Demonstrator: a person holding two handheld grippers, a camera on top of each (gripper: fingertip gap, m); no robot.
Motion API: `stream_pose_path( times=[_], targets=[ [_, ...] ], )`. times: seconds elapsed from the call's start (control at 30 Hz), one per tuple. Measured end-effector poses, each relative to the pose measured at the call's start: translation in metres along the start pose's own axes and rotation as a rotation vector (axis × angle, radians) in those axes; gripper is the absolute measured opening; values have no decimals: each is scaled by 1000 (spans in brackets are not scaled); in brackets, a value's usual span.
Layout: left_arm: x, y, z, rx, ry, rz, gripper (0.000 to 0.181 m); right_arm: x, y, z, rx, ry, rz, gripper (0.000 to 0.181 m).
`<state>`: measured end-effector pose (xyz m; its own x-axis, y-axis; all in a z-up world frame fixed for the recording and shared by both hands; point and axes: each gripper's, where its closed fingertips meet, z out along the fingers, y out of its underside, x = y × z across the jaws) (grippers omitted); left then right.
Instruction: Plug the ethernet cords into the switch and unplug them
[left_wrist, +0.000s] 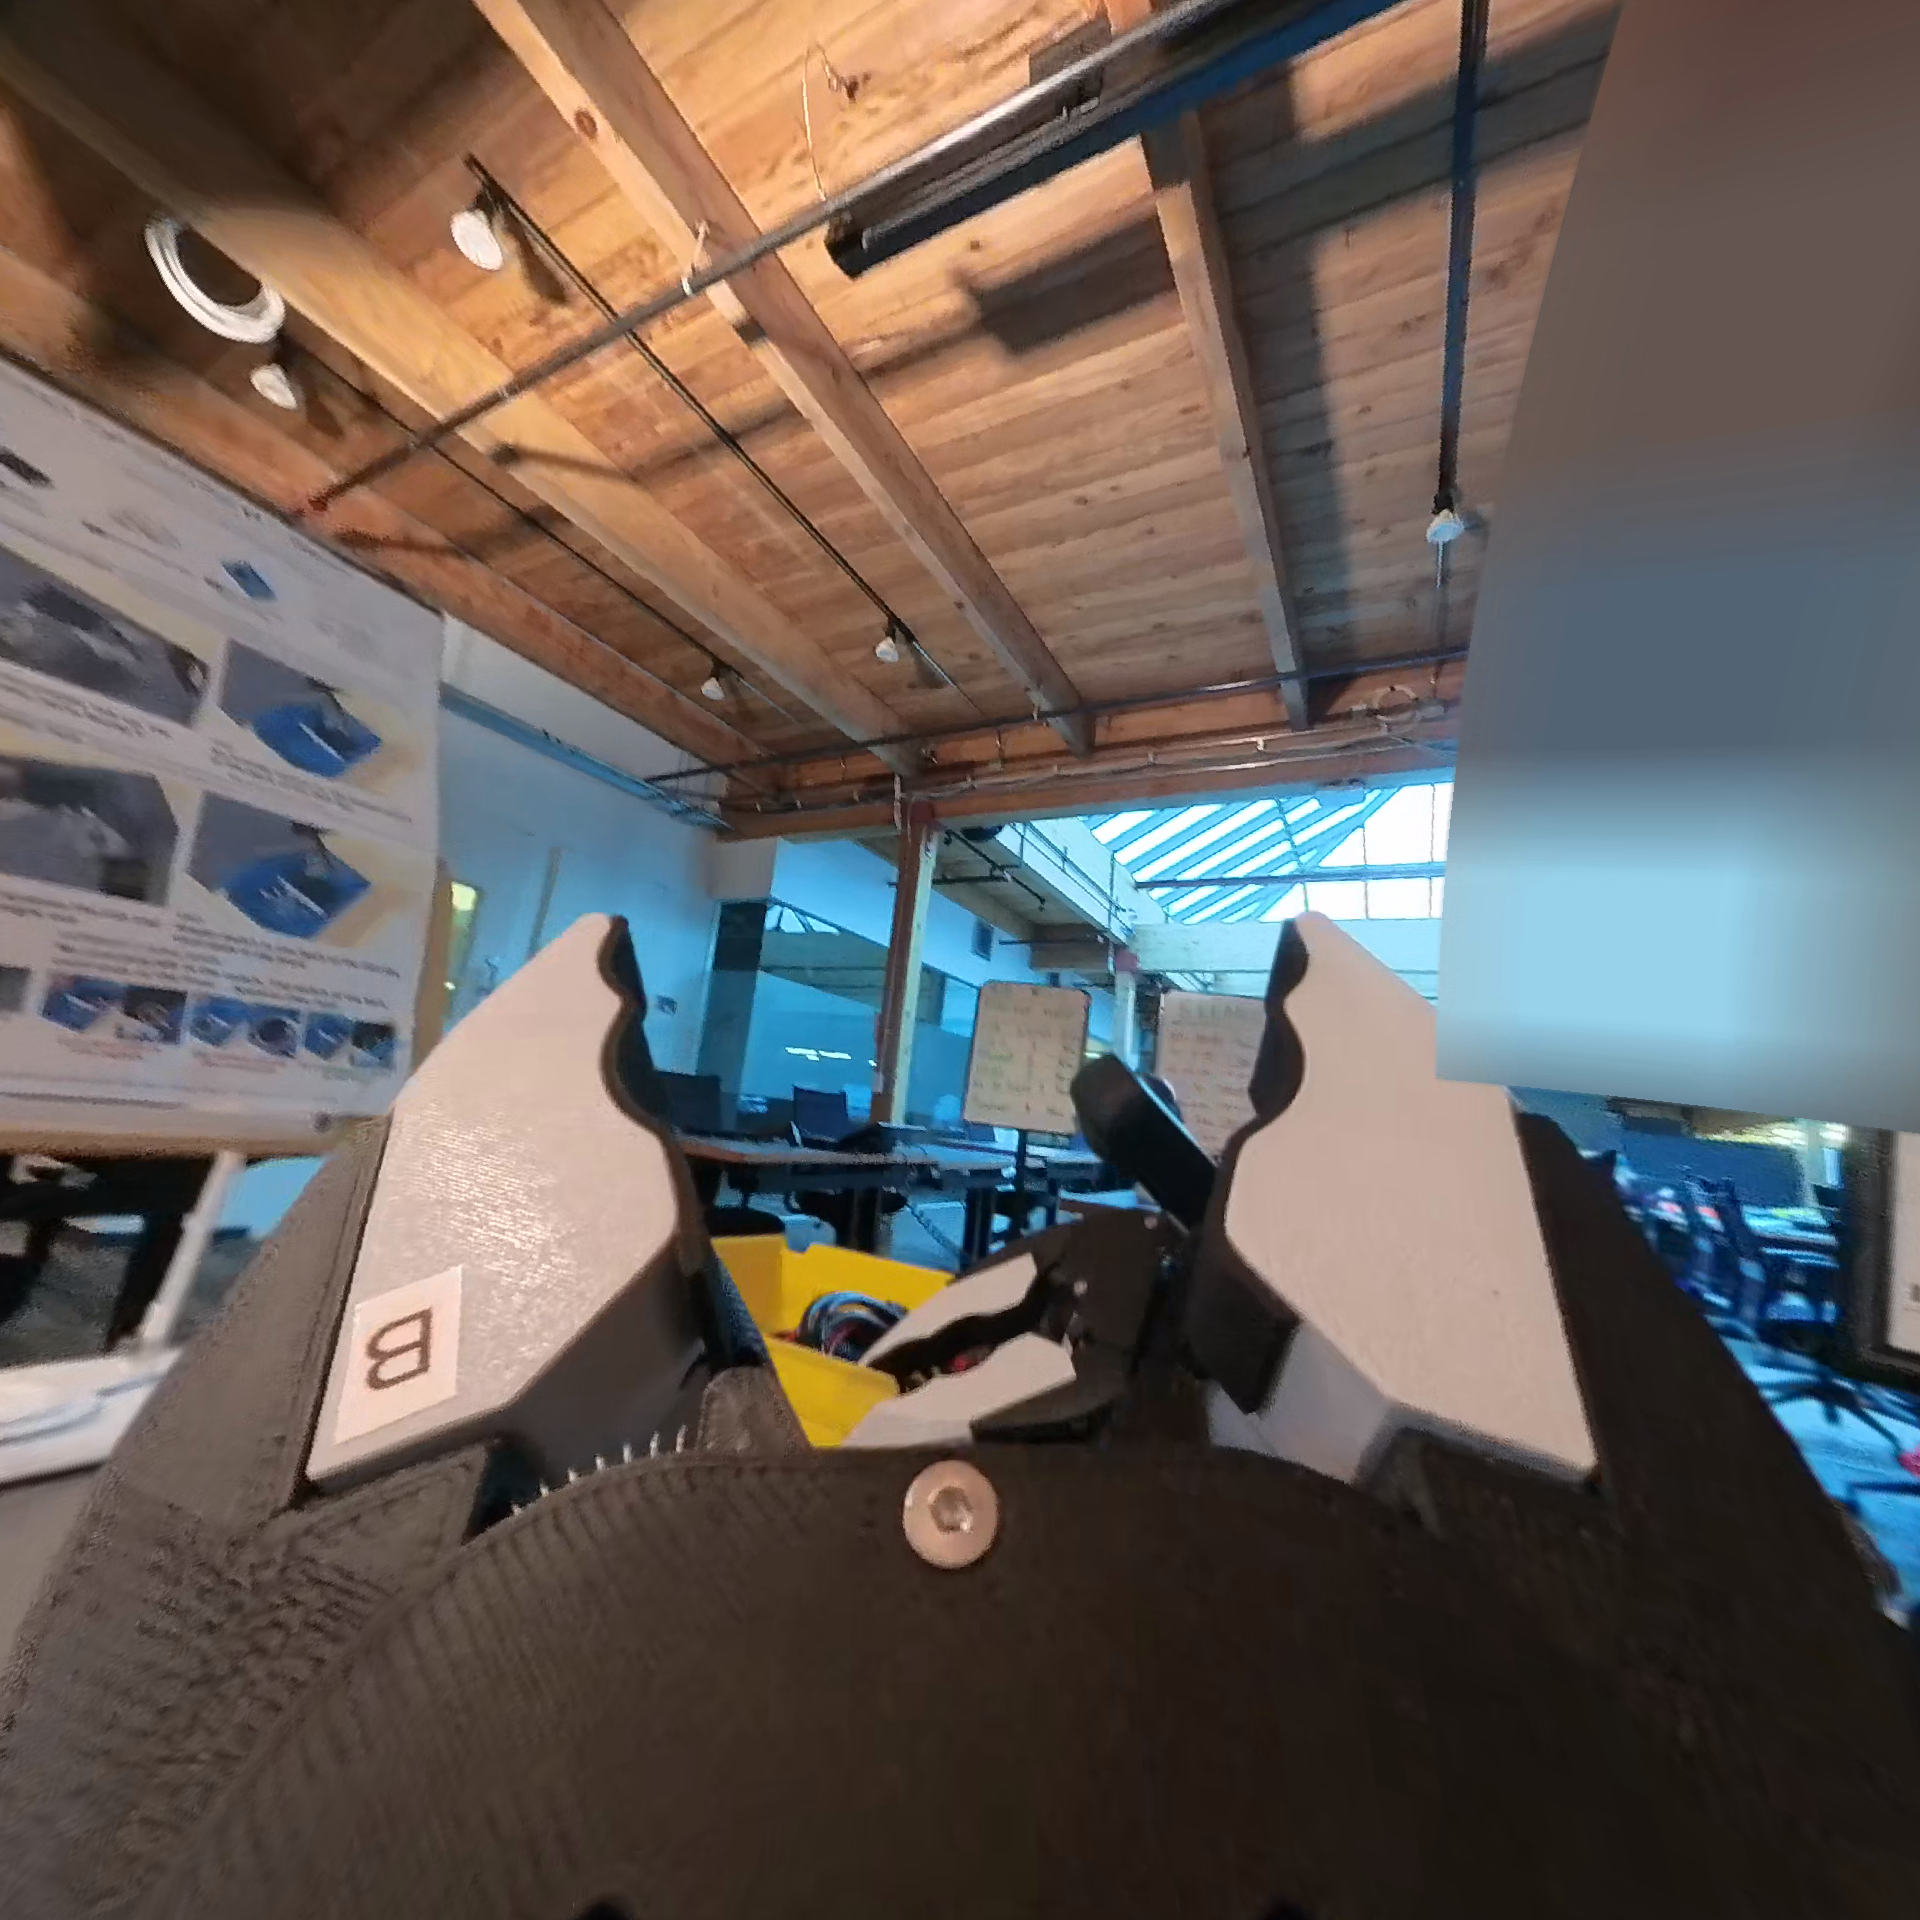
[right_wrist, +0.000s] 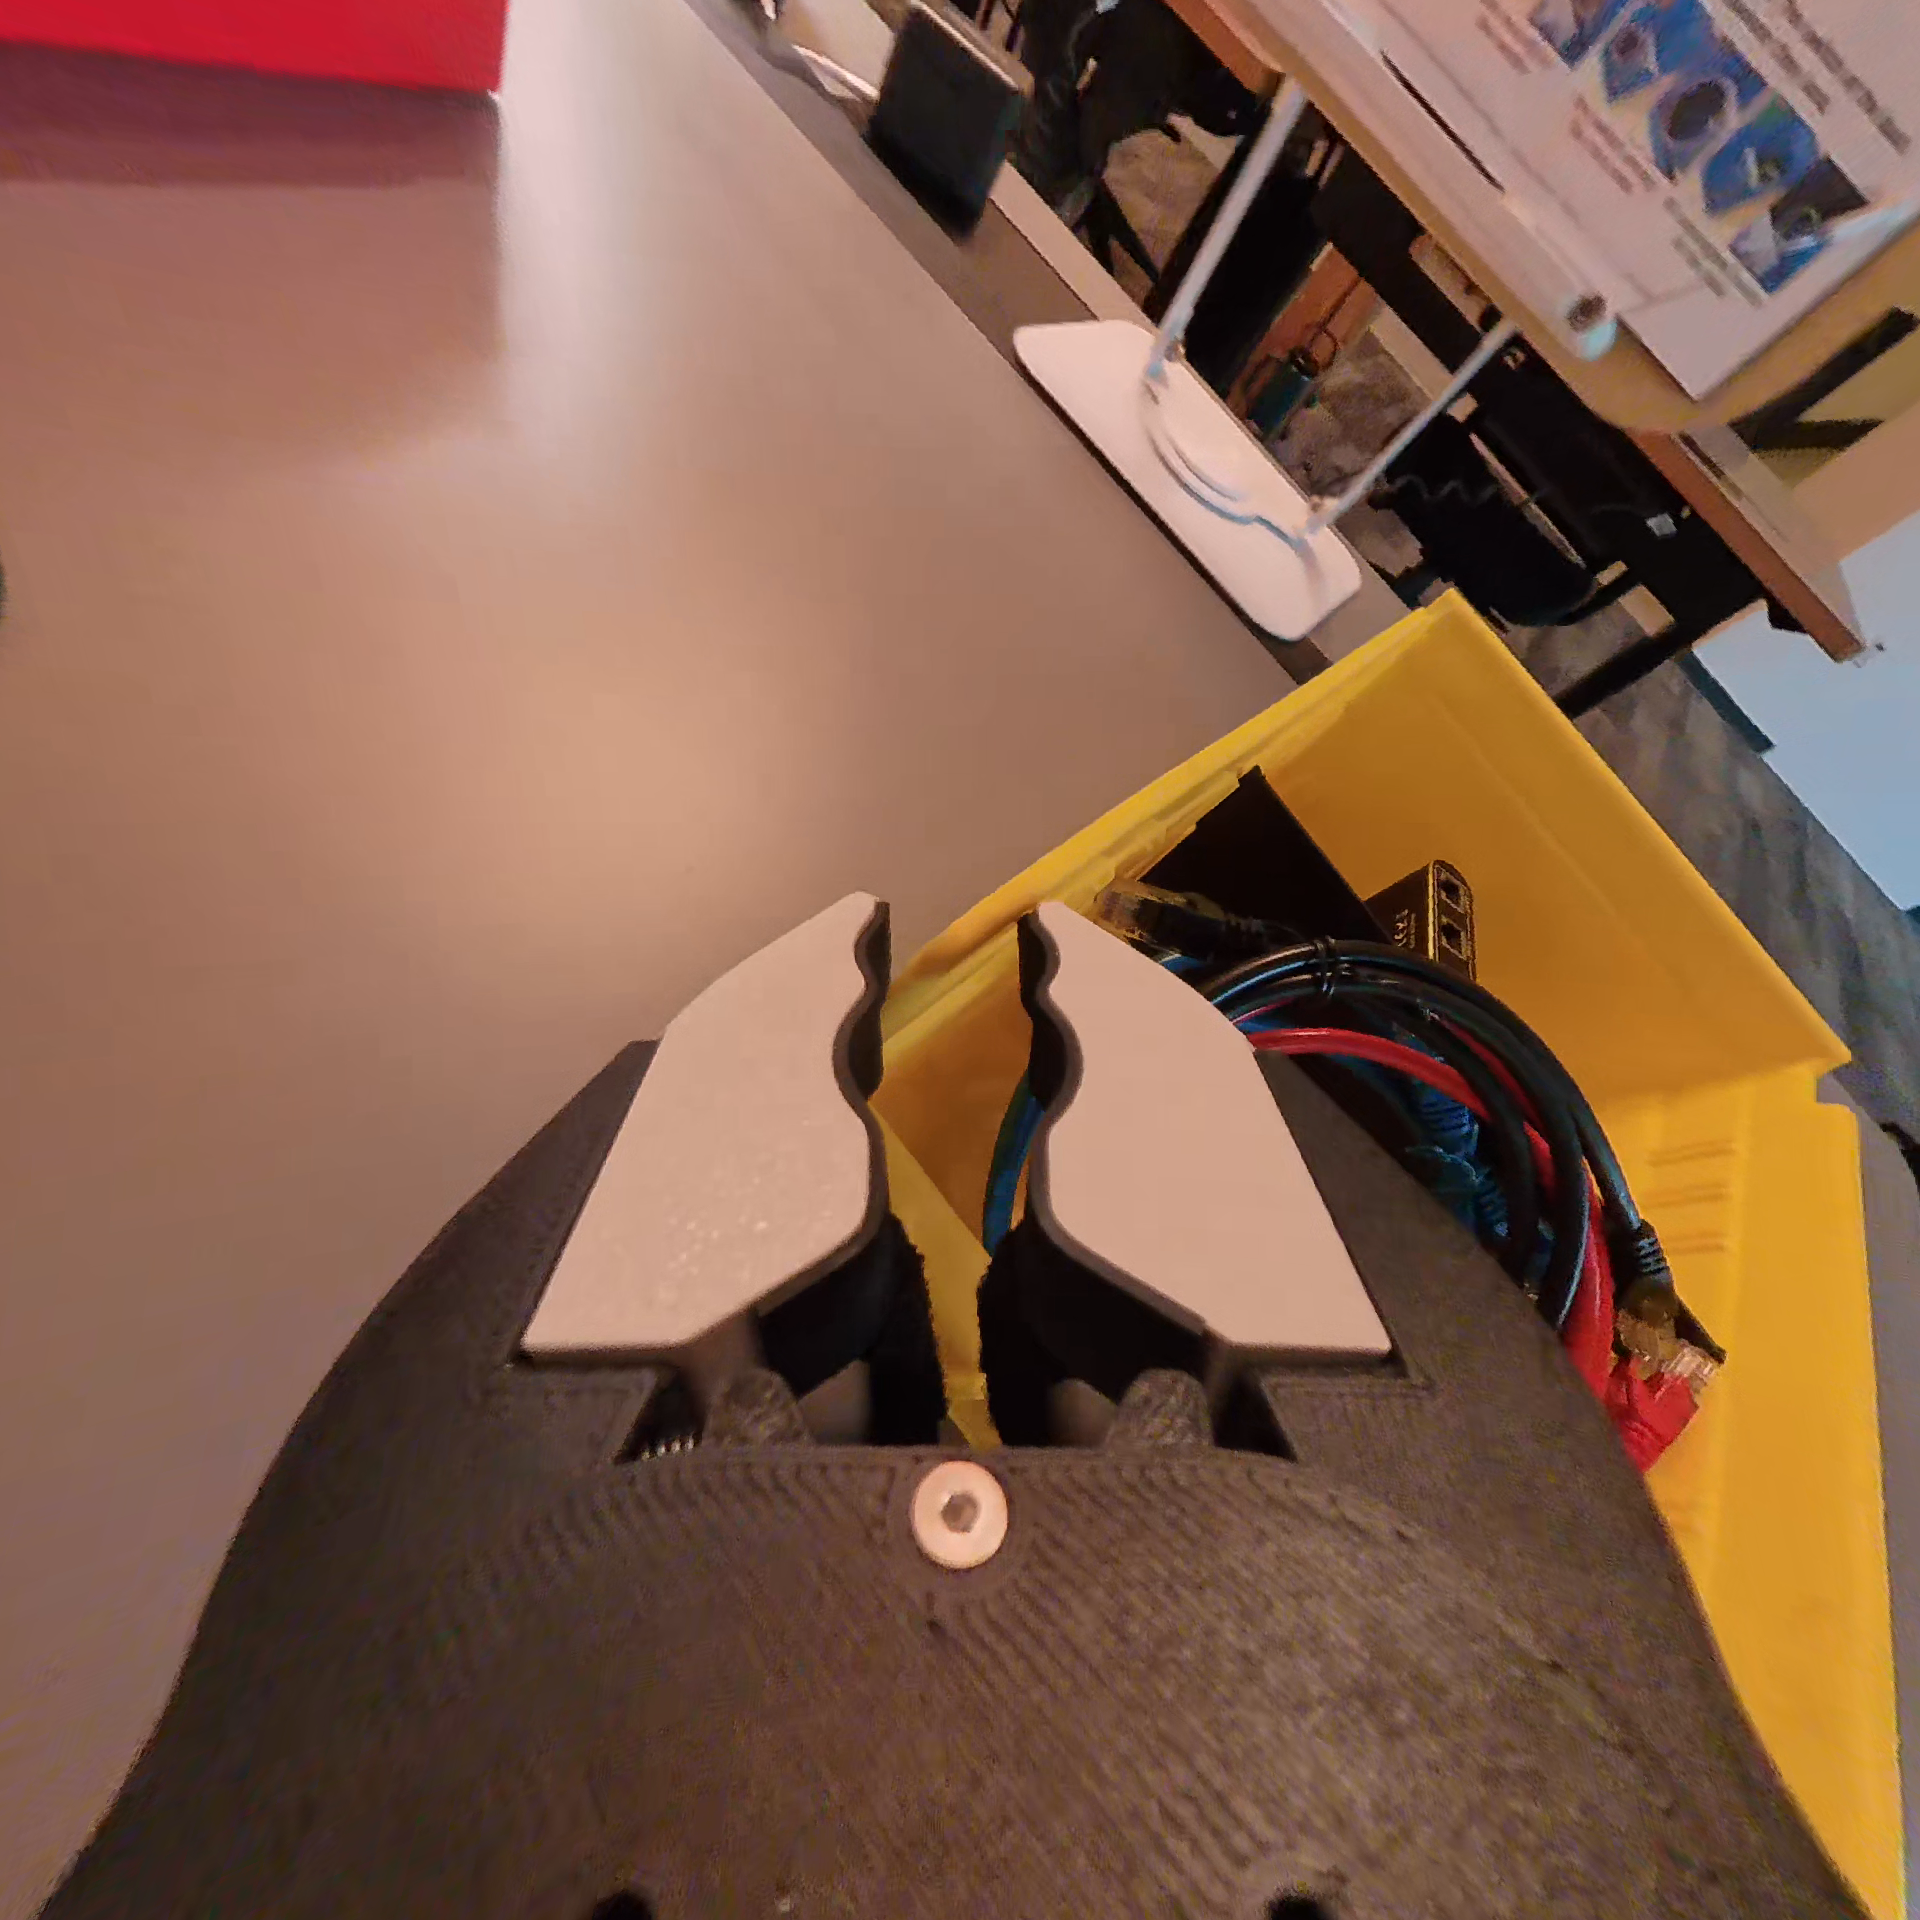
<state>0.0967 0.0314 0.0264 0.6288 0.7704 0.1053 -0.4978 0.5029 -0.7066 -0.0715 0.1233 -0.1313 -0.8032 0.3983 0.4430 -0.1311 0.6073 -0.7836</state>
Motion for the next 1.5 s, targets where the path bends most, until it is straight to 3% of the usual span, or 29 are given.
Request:
stream_pose_path(
  times=[0.3,0.6,0.73,0.87,0.97,1.1,1.2,1.3,1.4,1.47,1.5],
  targets=[
    [-20,-75,-19,39,-125,178,103,-69,-56,27,62,-117,-81,24],
    [-46,-156,-62,32,-303,406,87,-123,-104,61,140,-207,-105,25],
    [-69,-181,-96,-77,-439,533,81,-142,-123,75,149,-248,-137,27],
    [-108,-200,-149,-236,-664,650,80,-159,-140,89,161,-292,-161,28],
    [-135,-214,-189,-262,-814,659,77,-171,-153,99,163,-314,-173,29],
    [-174,-214,-240,-324,-996,613,77,-190,-170,110,196,-355,-174,31],
    [-210,-193,-280,-450,-1130,551,79,-203,-179,106,284,-416,-124,41],
    [-234,-171,-305,-554,-1201,550,83,-204,-208,75,581,-405,-12,66],
    [-245,-156,-312,-624,-1211,558,82,-197,-237,20,957,-354,140,62],
    [-248,-149,-313,-657,-1206,564,75,-210,-242,-2,1049,-401,184,68],
    [-248,-145,-314,-690,-1198,561,63,-220,-241,-4,1037,-432,199,71]
  ],
)
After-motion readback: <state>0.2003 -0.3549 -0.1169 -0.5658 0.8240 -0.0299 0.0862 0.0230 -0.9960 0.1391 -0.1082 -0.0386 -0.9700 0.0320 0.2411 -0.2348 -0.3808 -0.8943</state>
